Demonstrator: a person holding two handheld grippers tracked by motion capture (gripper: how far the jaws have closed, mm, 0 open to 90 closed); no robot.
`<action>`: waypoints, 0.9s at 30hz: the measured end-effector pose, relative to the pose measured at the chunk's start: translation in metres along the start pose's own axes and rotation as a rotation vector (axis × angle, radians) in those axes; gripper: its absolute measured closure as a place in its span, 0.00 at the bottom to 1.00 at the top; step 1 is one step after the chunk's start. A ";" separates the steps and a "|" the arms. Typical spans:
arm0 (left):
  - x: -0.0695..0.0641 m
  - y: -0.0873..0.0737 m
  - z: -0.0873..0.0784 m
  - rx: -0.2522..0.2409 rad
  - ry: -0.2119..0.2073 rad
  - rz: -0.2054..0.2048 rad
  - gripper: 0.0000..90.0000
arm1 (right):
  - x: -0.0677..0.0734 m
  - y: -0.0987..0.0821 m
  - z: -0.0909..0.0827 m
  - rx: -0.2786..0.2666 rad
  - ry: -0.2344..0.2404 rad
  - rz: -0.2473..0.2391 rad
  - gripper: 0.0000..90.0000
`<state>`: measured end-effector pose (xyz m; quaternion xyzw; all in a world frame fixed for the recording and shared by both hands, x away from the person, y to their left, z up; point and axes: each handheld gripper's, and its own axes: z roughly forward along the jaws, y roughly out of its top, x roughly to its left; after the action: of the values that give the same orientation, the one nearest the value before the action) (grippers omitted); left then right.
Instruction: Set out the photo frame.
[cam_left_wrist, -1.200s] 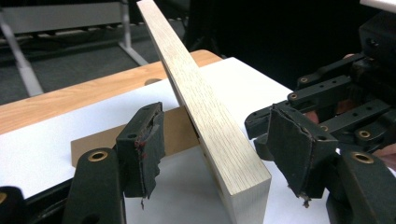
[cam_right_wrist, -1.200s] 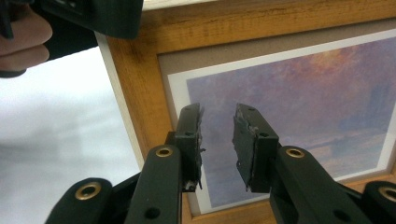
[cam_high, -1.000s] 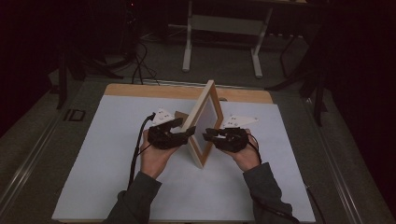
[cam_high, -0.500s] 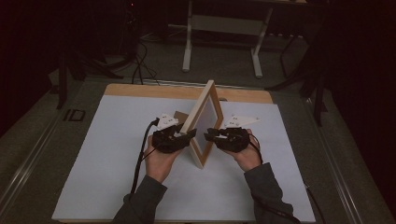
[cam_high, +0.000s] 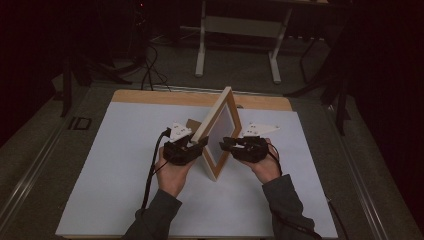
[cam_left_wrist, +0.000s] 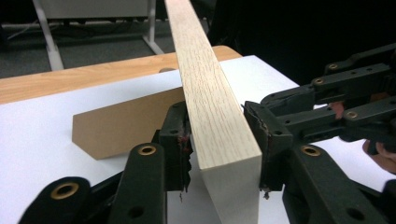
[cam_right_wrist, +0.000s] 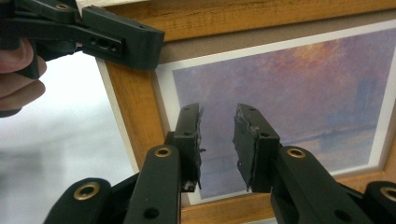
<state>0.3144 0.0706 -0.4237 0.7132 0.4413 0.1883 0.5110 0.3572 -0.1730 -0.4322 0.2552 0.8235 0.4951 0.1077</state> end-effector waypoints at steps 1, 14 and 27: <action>0.002 0.000 0.000 0.004 -0.002 -0.004 0.73 | 0.000 0.000 0.000 -0.001 -0.001 -0.001 0.78; 0.023 0.005 -0.006 0.041 -0.085 -0.027 0.76 | -0.003 -0.002 -0.003 -0.002 -0.008 0.003 0.78; 0.045 0.009 -0.011 0.085 -0.174 0.011 0.77 | -0.004 -0.001 -0.004 -0.003 -0.013 0.004 0.78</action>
<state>0.3344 0.1131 -0.4195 0.7504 0.3989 0.1094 0.5155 0.3587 -0.1788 -0.4310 0.2598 0.8215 0.4950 0.1124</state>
